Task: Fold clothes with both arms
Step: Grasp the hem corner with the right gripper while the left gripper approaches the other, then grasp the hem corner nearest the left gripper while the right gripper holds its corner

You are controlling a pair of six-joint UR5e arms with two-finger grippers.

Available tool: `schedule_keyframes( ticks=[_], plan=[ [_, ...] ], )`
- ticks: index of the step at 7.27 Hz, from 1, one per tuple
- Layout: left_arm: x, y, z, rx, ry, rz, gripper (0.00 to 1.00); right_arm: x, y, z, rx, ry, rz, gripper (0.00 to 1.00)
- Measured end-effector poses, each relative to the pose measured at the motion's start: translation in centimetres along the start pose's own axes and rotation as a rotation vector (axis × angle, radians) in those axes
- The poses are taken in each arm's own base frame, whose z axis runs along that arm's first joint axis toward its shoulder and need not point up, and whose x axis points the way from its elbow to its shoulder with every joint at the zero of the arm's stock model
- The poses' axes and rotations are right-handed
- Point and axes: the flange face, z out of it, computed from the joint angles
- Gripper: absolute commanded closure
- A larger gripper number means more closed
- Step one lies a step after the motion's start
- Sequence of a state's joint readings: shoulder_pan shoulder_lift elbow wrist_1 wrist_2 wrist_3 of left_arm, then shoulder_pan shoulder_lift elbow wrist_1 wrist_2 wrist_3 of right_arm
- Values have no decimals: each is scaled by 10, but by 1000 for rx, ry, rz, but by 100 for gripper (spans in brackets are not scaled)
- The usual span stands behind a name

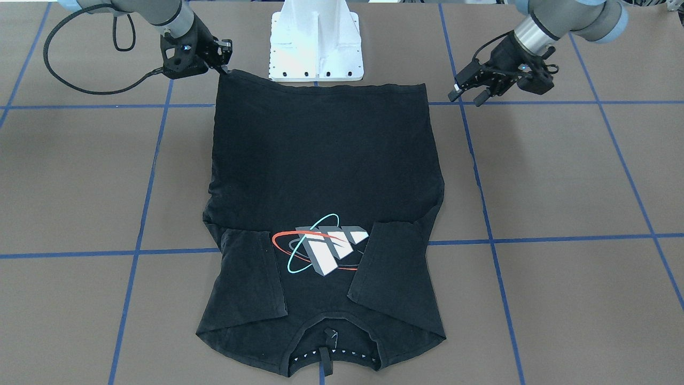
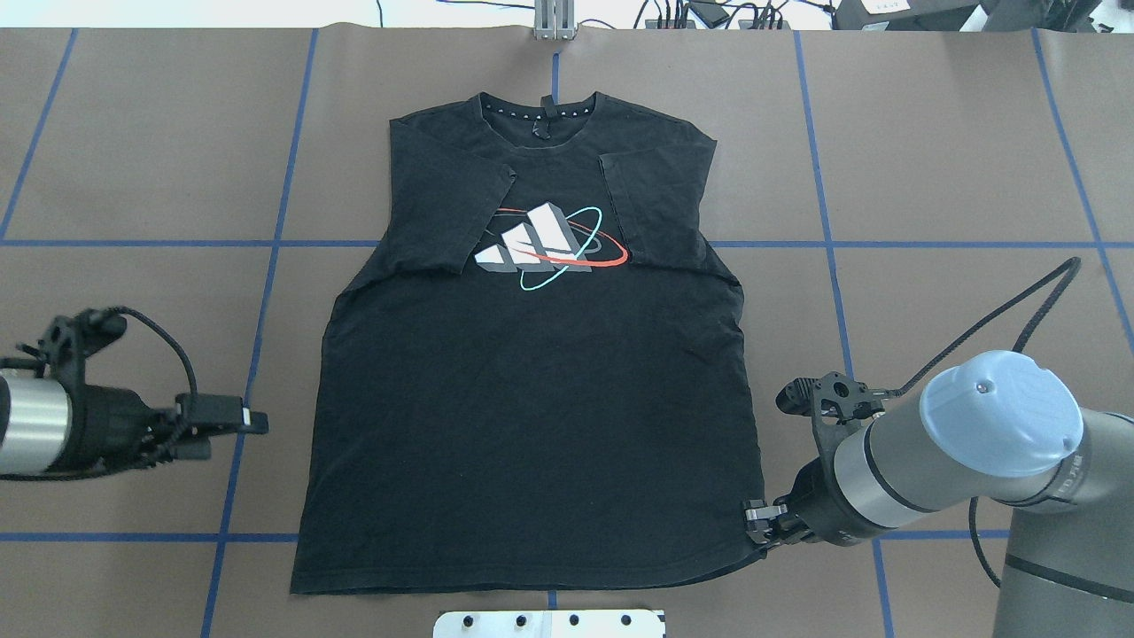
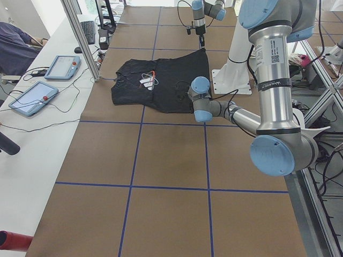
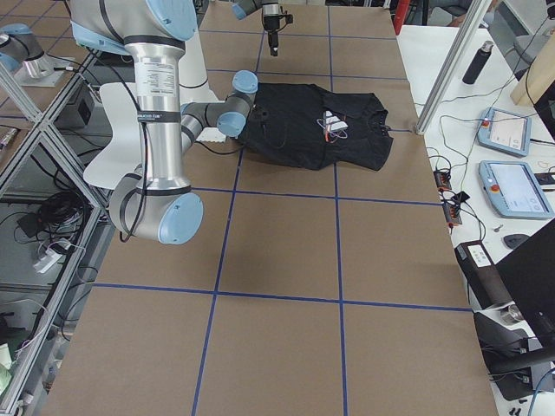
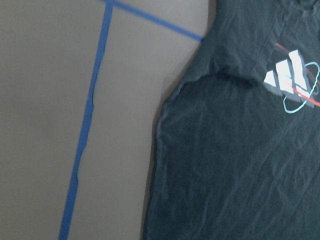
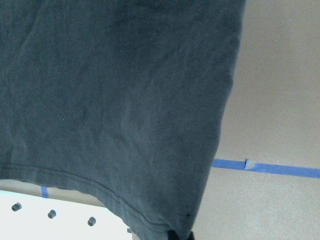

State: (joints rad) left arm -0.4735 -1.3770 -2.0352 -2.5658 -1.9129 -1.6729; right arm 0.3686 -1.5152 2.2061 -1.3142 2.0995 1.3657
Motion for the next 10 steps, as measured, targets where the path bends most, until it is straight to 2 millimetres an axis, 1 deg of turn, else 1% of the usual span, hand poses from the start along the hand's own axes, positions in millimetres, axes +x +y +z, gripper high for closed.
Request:
schedule_keyframes(
  ticks=[1,2,3,4,5,7,10],
  plan=[
    [1,36,25,-24,-2,-58,1,-2,1,-6,-2,-12,1,100],
    [0,66,43,-40,-7,-103,1,-5,2,-11,-1,-23,-2,100],
    [-3,86,54,-52,-15,-127,2,-6,2,-16,3,-31,-3,100],
    [-6,96,61,-58,-27,-136,2,-6,2,-19,7,-35,-3,100],
    [-12,100,67,-60,-42,-139,2,-7,1,-21,10,-39,-3,100],
    [-23,103,76,-59,-69,-139,2,-9,1,-23,13,-44,-6,100],
    [-29,107,83,-59,-83,-136,11,-9,0,-24,16,-45,-5,100]
  ],
)
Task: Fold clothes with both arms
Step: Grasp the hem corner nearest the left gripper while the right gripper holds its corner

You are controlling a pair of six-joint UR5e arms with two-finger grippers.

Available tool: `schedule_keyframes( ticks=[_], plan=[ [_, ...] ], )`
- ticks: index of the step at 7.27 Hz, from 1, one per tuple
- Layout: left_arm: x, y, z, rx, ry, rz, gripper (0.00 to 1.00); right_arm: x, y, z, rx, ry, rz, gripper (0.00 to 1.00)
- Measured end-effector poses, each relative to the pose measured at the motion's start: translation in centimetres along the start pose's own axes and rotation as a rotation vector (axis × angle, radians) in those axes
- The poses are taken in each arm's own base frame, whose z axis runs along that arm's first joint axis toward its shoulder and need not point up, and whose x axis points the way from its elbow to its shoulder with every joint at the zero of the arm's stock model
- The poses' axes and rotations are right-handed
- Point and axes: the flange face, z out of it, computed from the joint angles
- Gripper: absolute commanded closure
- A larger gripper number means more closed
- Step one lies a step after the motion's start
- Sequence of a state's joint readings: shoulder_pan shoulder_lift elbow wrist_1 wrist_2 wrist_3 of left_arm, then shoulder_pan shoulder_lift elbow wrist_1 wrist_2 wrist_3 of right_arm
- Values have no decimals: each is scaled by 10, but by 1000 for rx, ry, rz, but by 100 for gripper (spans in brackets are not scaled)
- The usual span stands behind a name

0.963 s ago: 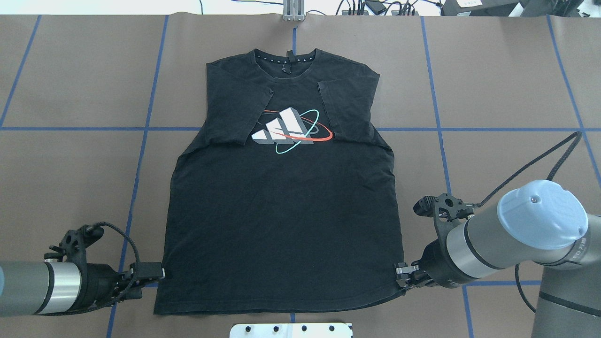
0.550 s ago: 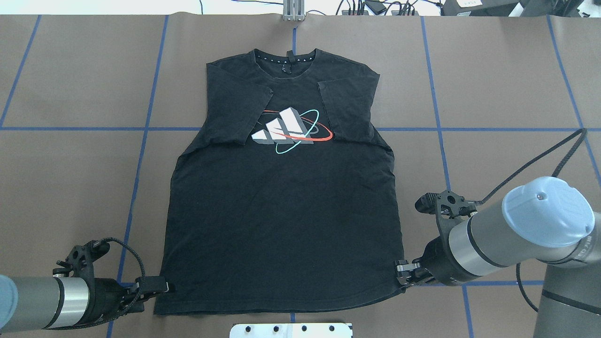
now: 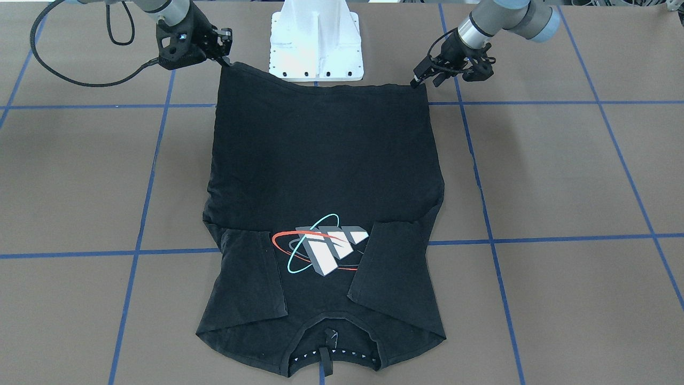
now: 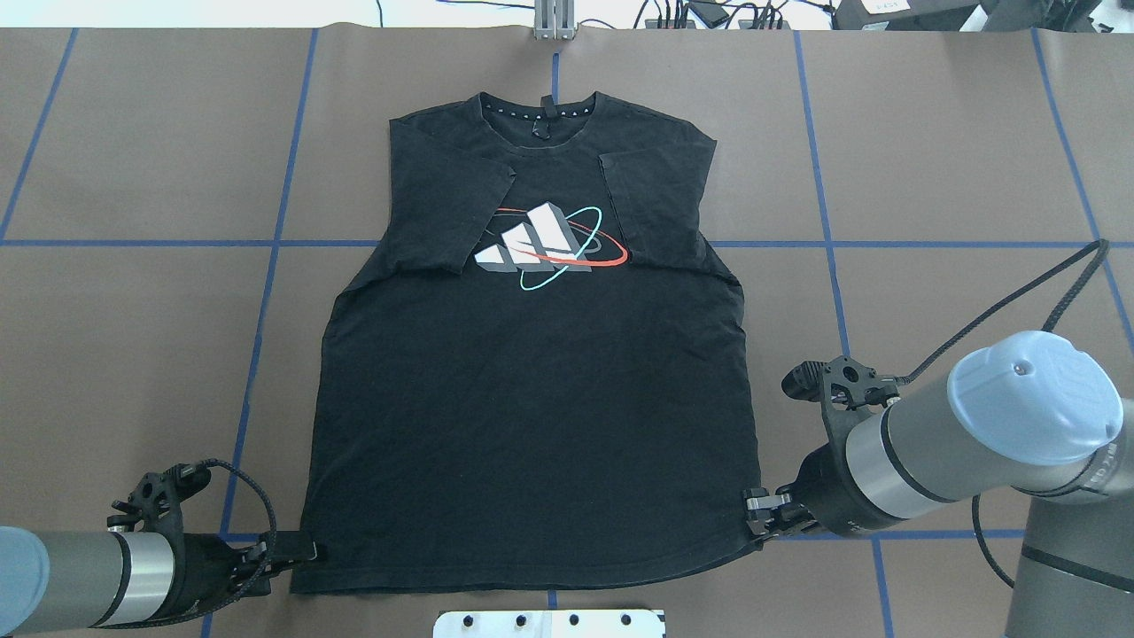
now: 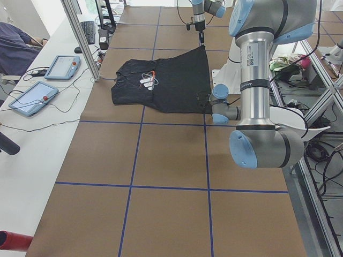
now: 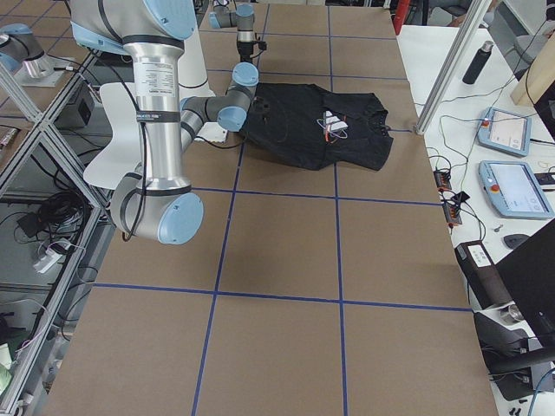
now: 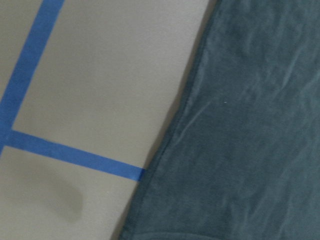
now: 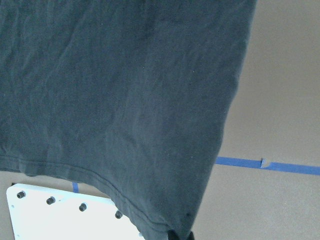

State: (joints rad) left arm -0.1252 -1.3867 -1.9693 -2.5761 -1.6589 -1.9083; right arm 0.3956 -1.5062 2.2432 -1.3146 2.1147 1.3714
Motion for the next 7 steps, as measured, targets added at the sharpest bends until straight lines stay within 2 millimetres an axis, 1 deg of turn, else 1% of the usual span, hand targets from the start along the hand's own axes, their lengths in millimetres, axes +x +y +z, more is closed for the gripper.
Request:
schedule_keyframes(
  ticks=[4,7],
  plan=[
    [8,9,9,-13,-6,6,11,0,-1,-2,2,-2,1,100],
    [9,11,12,-15,-11,7,11,0,-2,-2,3,-2,2,100]
  ],
)
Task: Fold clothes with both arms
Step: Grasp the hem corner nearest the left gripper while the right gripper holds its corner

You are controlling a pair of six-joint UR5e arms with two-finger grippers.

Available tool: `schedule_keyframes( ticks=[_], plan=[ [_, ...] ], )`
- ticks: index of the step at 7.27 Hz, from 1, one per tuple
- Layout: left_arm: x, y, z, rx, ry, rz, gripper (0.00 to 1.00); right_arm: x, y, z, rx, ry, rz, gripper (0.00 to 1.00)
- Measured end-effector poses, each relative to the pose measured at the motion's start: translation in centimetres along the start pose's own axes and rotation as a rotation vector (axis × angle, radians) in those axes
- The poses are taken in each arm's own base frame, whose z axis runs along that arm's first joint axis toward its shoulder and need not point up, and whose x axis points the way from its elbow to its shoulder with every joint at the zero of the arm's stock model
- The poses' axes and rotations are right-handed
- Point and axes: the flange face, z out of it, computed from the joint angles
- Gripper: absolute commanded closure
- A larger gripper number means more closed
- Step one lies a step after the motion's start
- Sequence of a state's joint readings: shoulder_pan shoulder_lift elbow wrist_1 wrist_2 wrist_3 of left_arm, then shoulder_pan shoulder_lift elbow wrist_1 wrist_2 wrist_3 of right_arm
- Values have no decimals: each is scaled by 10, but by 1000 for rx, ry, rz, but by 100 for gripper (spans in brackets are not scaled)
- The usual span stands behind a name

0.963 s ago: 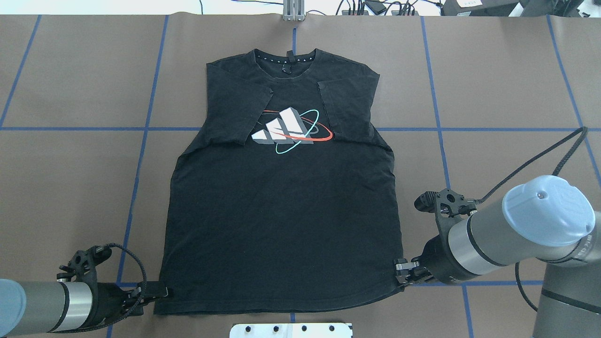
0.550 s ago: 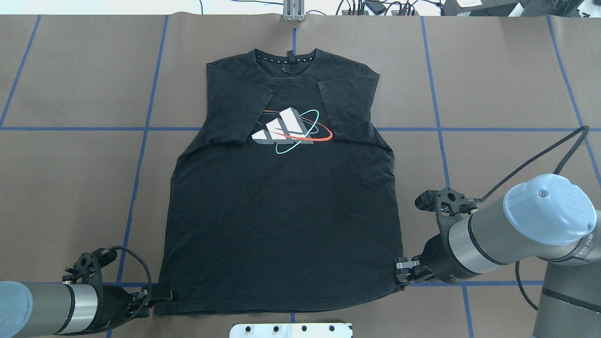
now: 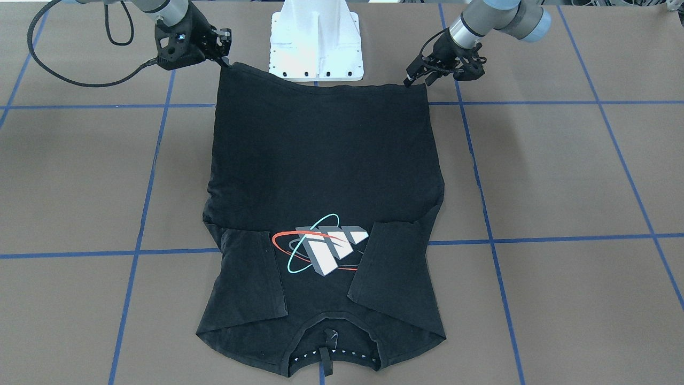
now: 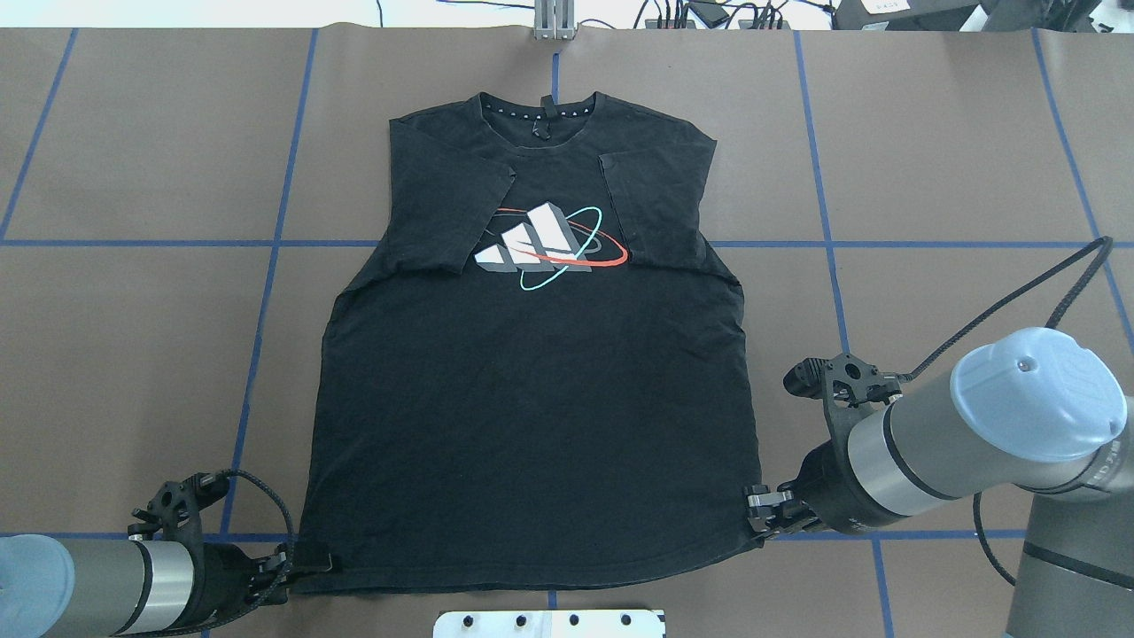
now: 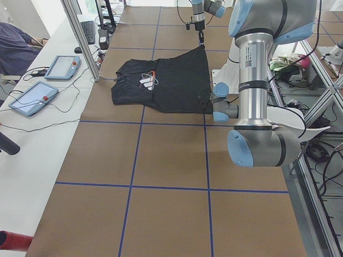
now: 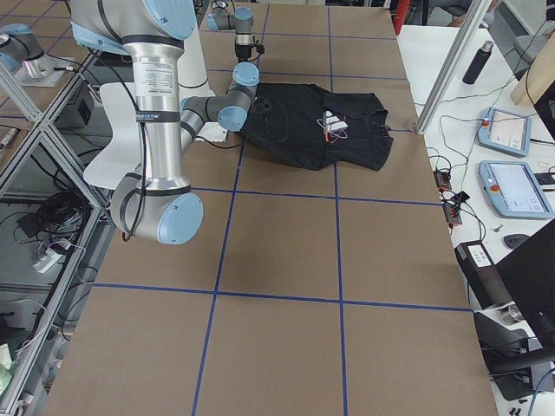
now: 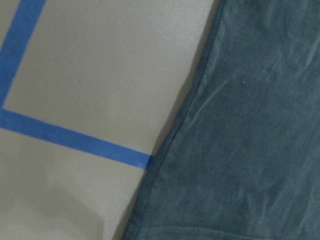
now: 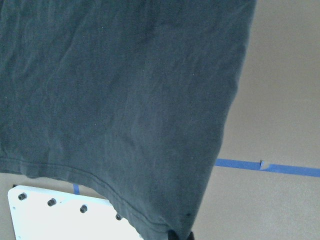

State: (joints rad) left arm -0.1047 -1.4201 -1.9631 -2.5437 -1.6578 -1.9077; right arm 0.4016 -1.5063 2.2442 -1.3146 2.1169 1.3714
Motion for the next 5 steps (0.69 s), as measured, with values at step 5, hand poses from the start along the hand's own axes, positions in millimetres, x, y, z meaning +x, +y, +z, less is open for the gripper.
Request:
schedule_keyframes(
  ticks=[5],
  plan=[
    [-4,0,3,2,-9,0,11,0,0,0,0,-1,0,100]
  ],
)
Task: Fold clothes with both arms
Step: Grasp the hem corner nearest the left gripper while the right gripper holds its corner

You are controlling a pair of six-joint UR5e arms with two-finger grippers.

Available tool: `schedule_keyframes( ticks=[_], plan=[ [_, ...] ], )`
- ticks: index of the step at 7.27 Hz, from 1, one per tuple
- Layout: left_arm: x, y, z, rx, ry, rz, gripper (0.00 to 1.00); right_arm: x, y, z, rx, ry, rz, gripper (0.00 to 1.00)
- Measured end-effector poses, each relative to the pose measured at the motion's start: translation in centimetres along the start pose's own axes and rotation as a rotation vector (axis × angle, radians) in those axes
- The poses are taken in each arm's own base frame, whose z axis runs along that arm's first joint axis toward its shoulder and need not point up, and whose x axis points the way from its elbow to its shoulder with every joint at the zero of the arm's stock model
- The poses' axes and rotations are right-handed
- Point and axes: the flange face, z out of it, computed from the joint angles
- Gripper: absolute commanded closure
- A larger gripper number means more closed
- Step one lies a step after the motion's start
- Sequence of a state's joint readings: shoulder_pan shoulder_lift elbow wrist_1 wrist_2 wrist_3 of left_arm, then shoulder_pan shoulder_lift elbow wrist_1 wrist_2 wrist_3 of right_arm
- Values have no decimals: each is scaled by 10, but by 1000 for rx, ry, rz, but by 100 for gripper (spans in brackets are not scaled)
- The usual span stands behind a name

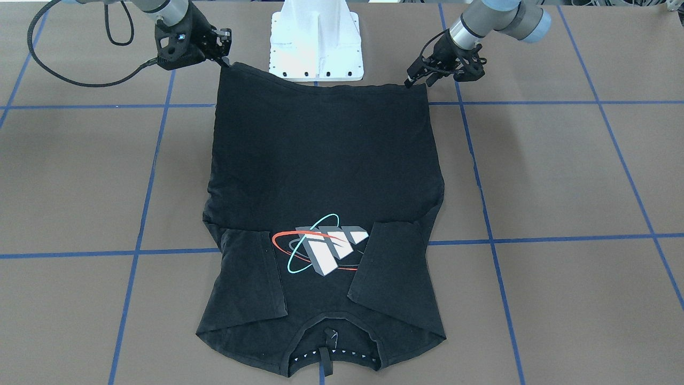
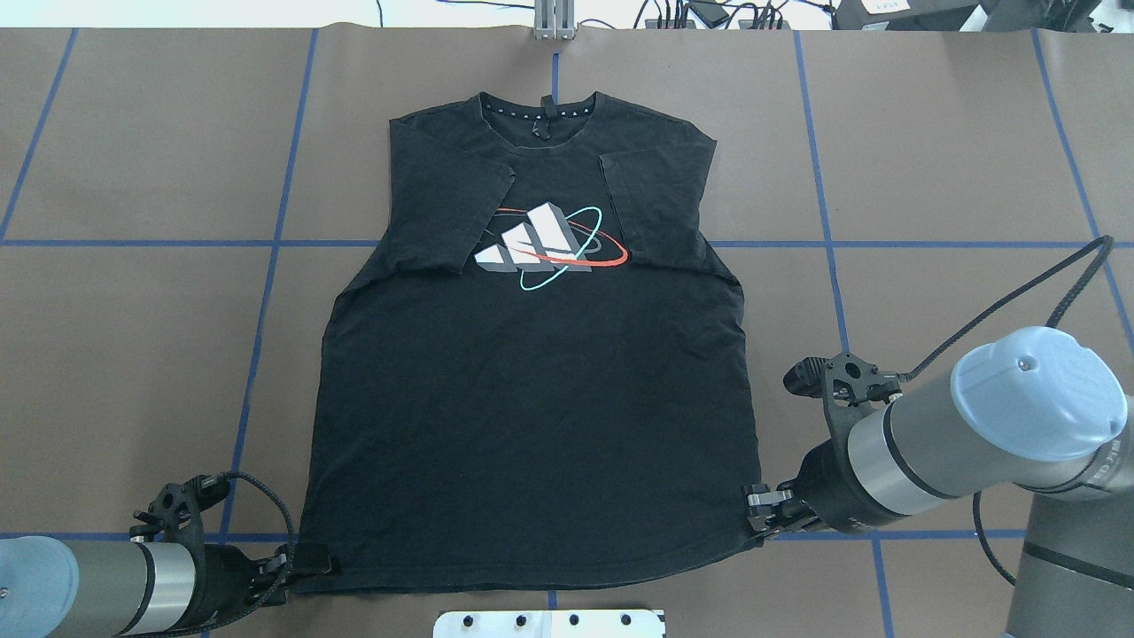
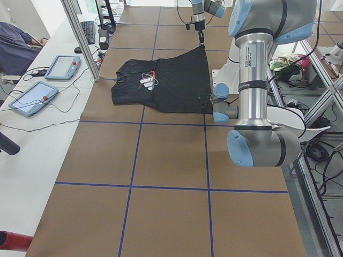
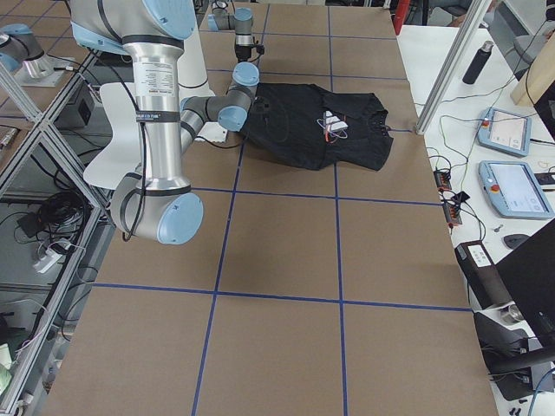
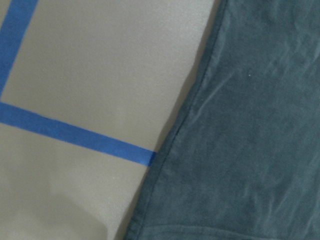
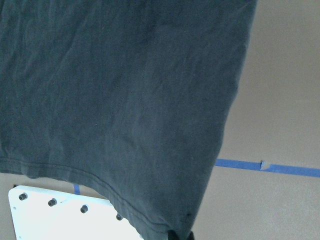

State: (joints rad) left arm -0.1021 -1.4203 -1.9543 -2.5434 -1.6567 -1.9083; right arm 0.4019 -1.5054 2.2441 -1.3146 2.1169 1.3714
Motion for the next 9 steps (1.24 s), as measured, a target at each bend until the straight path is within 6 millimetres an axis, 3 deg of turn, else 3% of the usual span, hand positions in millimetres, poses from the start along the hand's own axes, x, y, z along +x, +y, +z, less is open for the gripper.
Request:
schedule_keyframes(
  ticks=[4,6,8,9],
  plan=[
    [-1,0,1,-1,-2,0,27,1,0,0,0,1,1,100],
    [0,1,2,-1,-3,1,56,1,-1,-3,-11,-4,6,100],
    [0,2,2,-3,-4,2,100,2,-3,-5,-15,-6,9,100],
    [0,2,2,-4,-4,3,100,2,-3,-5,-16,-6,9,100]
  ],
)
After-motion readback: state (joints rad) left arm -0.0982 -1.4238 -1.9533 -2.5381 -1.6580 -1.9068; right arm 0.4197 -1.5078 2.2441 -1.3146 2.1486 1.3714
